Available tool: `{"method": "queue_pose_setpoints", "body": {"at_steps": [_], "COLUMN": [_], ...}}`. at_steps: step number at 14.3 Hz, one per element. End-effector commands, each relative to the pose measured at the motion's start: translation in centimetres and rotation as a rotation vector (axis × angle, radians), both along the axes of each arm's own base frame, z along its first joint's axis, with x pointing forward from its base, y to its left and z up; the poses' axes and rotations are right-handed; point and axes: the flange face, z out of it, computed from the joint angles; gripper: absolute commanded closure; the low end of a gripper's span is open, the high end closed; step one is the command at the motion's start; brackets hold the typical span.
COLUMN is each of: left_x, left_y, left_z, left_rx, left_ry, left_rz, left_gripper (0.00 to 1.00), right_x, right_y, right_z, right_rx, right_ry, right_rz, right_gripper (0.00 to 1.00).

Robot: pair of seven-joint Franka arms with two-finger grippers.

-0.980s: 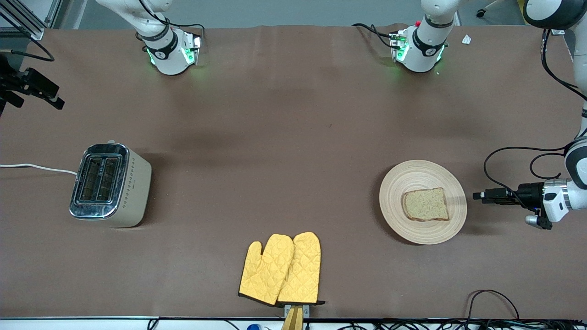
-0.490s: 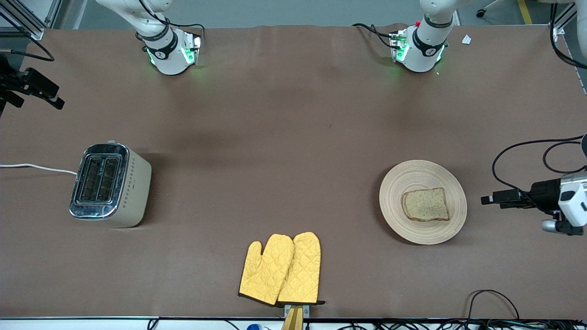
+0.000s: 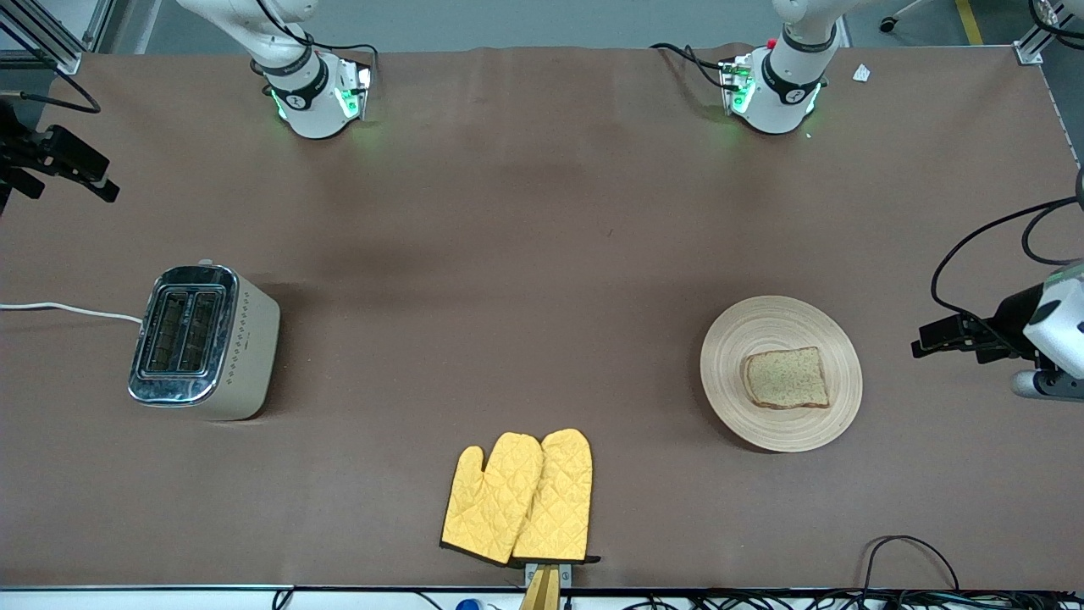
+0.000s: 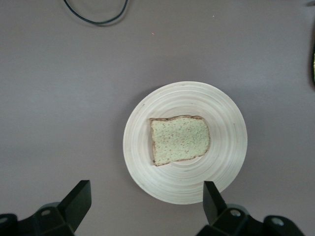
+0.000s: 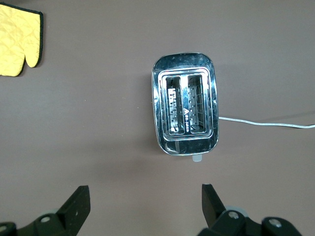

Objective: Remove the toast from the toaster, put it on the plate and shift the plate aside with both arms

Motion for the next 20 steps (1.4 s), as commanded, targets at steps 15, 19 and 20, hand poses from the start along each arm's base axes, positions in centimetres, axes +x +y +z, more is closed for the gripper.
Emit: {"method": "queue_pose_setpoints", "body": {"at_steps": [15, 19, 20], "left_x": [-11.2, -15.8, -16.9], "left_y": [-8.9, -9.9, -9.9], "left_z": [13.1, 13.8, 13.7], "left_rx": [0.168, 0.171, 0.141], "left_ry": [0.026, 0.051, 0.058], "left_rz": [-0.087, -0.093, -0.087], "left_gripper": [0.0, 0.0, 0.0], "right_x": [0.0, 0.0, 0.0], "right_y": [0.1, 0.1, 0.1], "right_z": [0.4, 0.4, 0.4], "right_rx": [0.015, 0.014, 0.014], "right_ry": [0.0, 0.0, 0.0], "right_rz": [0.01, 0.009, 0.009], "right_gripper": [0.0, 0.0, 0.0]}}
